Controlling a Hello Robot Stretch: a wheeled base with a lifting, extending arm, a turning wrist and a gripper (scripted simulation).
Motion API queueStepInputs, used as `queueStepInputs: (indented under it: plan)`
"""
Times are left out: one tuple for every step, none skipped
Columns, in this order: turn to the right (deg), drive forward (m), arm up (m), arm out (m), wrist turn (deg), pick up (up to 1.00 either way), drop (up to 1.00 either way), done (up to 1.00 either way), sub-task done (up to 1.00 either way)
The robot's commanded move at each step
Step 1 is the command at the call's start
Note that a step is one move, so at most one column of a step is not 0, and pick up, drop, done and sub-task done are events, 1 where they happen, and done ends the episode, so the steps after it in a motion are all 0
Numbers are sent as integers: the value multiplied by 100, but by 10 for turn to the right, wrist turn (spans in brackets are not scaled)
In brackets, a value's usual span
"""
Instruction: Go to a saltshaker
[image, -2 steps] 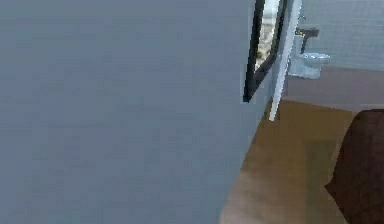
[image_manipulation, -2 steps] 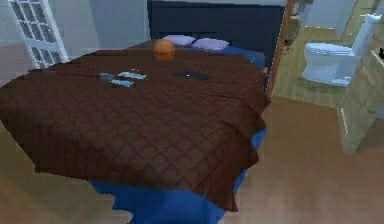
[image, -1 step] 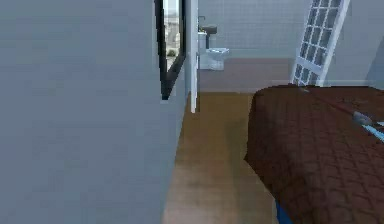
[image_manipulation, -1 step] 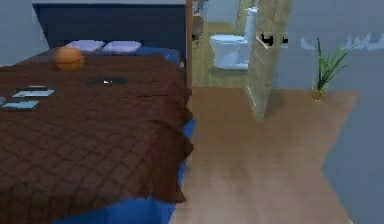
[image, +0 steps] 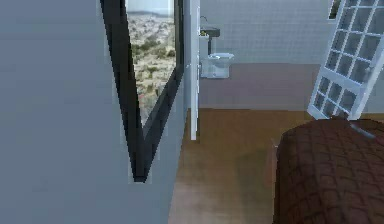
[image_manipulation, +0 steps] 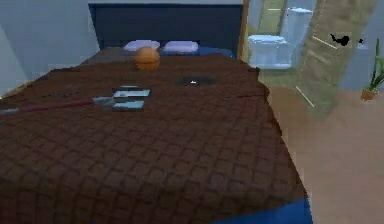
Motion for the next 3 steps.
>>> queueStepInputs:
  plan:
    - [120,0,0,0,0,0,0,0,0]
    - [0,100,0,0,0,0,0,0,0]
    - [30,0,0,0,0,0,0,0,0]
